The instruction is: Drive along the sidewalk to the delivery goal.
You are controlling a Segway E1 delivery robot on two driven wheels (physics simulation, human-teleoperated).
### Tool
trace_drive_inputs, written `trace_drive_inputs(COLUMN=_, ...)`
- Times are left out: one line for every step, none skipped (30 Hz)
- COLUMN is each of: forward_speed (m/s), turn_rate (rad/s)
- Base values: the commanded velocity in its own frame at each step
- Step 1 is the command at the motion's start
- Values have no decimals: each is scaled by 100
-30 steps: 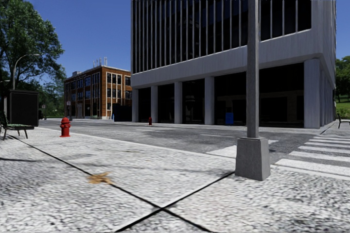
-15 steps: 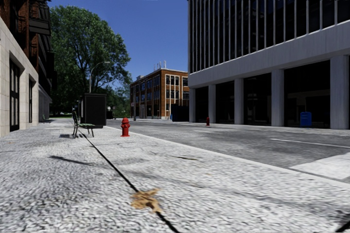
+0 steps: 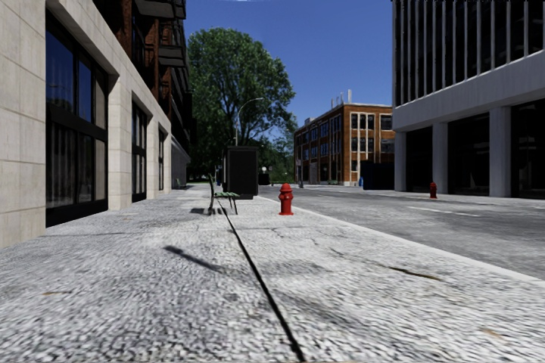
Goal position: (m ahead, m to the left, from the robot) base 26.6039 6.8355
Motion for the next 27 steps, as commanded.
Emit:
trace_drive_inputs(forward_speed=156, turn_rate=71)
trace_drive_inputs(forward_speed=156, turn_rate=71)
trace_drive_inputs(forward_speed=157, turn_rate=71)
trace_drive_inputs(forward_speed=157, turn_rate=71)
trace_drive_inputs(forward_speed=157, turn_rate=71)
trace_drive_inputs(forward_speed=157, turn_rate=71)
trace_drive_inputs(forward_speed=157, turn_rate=71)
trace_drive_inputs(forward_speed=157, turn_rate=71)
trace_drive_inputs(forward_speed=157, turn_rate=71)
trace_drive_inputs(forward_speed=157, turn_rate=68)
trace_drive_inputs(forward_speed=157, turn_rate=68)
trace_drive_inputs(forward_speed=157, turn_rate=67)
trace_drive_inputs(forward_speed=157, turn_rate=67)
trace_drive_inputs(forward_speed=157, turn_rate=65)
trace_drive_inputs(forward_speed=157, turn_rate=65)
trace_drive_inputs(forward_speed=157, turn_rate=63)
trace_drive_inputs(forward_speed=157, turn_rate=56)
trace_drive_inputs(forward_speed=157, turn_rate=0)
trace_drive_inputs(forward_speed=157, turn_rate=0)
trace_drive_inputs(forward_speed=158, turn_rate=0)
trace_drive_inputs(forward_speed=158, turn_rate=0)
trace_drive_inputs(forward_speed=158, turn_rate=0)
trace_drive_inputs(forward_speed=158, turn_rate=0)
trace_drive_inputs(forward_speed=158, turn_rate=0)
trace_drive_inputs(forward_speed=160, turn_rate=0)
trace_drive_inputs(forward_speed=169, turn_rate=0)
trace_drive_inputs(forward_speed=174, turn_rate=0)
